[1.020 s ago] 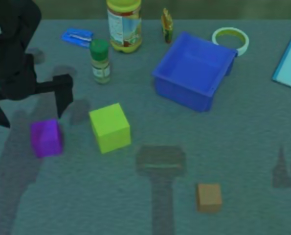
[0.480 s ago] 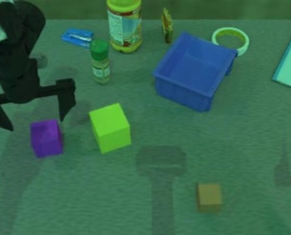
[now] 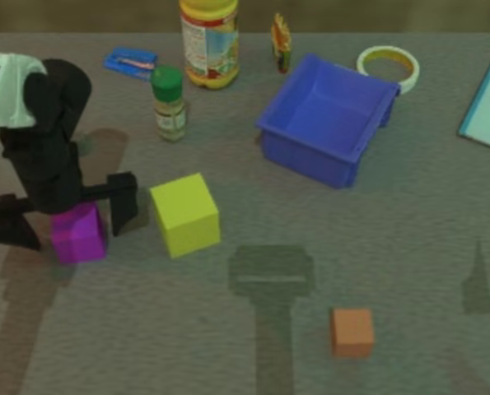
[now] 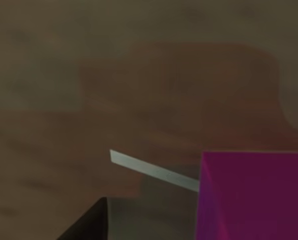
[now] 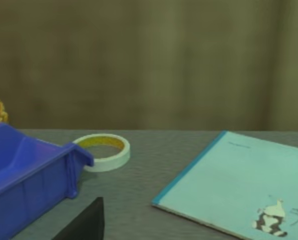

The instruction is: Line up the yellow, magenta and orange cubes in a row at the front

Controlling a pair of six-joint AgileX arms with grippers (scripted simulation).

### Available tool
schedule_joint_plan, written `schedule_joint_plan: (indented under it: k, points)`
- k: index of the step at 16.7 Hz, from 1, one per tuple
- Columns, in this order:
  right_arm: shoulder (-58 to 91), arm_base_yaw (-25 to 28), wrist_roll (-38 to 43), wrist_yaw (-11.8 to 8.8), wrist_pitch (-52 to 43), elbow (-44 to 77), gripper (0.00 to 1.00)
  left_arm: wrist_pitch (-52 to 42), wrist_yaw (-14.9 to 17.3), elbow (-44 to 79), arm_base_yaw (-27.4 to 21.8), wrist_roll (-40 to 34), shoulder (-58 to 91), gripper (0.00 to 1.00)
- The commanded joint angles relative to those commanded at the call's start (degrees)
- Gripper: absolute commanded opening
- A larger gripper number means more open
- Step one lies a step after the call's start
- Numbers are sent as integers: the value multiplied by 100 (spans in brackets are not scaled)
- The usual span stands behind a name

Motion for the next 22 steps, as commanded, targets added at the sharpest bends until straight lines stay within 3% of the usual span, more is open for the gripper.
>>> schedule_joint_plan:
  k: [4,17,22]
  points:
    - [0,0,0,0,0,0,100,6,0,-5,0,0,4,100]
    - [0,0,0,0,0,0,100,6,0,-5,0,0,4,2]
    - [0,0,0,0,0,0,100,6,0,-5,0,0,4,0]
